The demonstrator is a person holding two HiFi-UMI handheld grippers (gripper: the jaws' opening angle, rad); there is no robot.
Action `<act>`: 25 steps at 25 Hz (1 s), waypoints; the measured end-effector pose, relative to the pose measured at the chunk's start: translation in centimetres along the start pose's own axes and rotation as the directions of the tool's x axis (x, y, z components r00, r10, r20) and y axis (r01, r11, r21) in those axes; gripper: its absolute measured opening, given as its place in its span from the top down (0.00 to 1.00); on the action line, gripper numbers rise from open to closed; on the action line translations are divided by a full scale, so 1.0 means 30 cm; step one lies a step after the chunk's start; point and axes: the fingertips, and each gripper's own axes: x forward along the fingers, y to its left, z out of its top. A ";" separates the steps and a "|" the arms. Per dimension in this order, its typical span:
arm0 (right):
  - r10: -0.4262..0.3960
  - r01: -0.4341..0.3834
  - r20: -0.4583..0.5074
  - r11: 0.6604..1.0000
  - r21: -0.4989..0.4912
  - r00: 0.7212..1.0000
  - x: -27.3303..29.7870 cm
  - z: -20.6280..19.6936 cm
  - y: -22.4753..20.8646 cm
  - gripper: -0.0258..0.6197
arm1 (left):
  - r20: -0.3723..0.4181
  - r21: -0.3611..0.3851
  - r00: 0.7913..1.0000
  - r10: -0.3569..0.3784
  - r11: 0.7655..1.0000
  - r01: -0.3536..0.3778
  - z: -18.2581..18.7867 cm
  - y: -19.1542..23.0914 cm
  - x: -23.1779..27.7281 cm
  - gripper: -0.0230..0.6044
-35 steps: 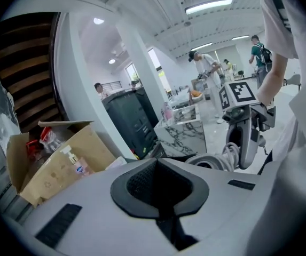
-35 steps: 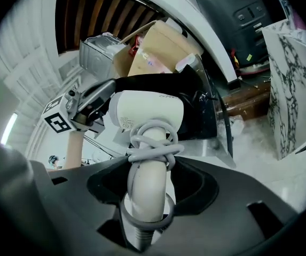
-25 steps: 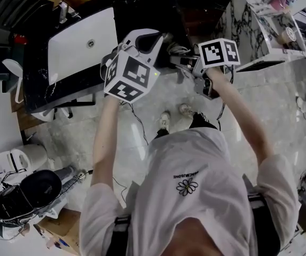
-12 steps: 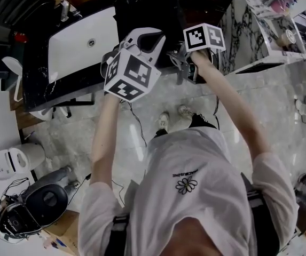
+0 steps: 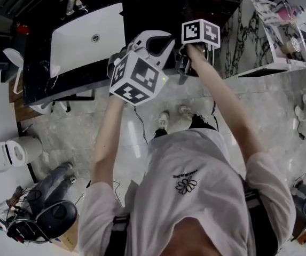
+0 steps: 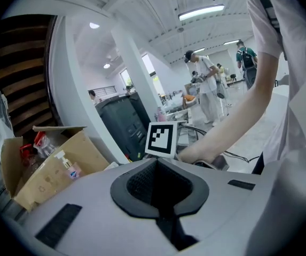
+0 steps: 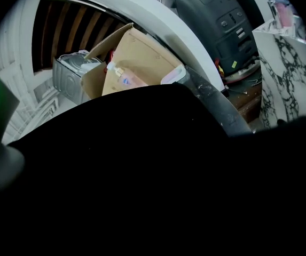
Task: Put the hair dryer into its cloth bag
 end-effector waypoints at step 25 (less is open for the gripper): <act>-0.092 0.114 0.114 0.973 -0.201 0.989 0.010 0.076 -0.006 0.58 | -0.028 -0.077 0.999 0.030 0.996 -0.032 -0.085 0.034 0.016 0.94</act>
